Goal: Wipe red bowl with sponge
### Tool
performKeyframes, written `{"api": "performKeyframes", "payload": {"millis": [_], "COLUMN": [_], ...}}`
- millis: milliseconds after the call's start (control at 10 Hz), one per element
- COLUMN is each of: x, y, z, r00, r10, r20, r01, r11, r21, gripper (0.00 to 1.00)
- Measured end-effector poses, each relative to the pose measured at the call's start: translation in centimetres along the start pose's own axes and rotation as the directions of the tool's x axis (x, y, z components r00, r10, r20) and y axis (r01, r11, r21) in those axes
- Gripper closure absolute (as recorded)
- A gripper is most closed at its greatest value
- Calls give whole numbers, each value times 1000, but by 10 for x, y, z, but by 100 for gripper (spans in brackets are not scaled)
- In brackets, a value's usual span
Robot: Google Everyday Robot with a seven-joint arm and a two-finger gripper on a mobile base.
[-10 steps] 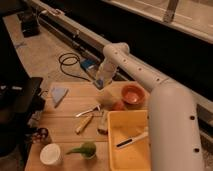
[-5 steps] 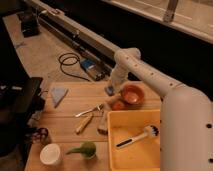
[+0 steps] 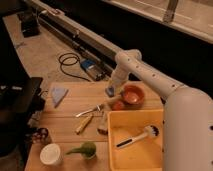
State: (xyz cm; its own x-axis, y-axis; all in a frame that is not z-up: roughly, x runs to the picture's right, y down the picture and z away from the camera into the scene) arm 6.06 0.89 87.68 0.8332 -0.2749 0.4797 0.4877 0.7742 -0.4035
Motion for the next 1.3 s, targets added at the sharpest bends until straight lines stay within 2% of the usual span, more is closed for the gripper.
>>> {"api": "performKeyframes", "payload": {"millis": [200,400,600,800,1000,1300], "x": [11,40,75,99,107,109], "y": [5,21,40,53,53,39], "z": [-13,-31,-47,-46,-44,-37], "r00": [997,989,973,953,945,947], "r10": [61,130,212,289,313,305], "r20": [-42,-73,-91,-87,-93,-100], "r01": [-59,-126,-205,-282,-305,-299], "r11": [998,991,976,956,949,951], "r21": [26,54,79,85,84,76], "gripper": [100,100,100,100,100,100]}}
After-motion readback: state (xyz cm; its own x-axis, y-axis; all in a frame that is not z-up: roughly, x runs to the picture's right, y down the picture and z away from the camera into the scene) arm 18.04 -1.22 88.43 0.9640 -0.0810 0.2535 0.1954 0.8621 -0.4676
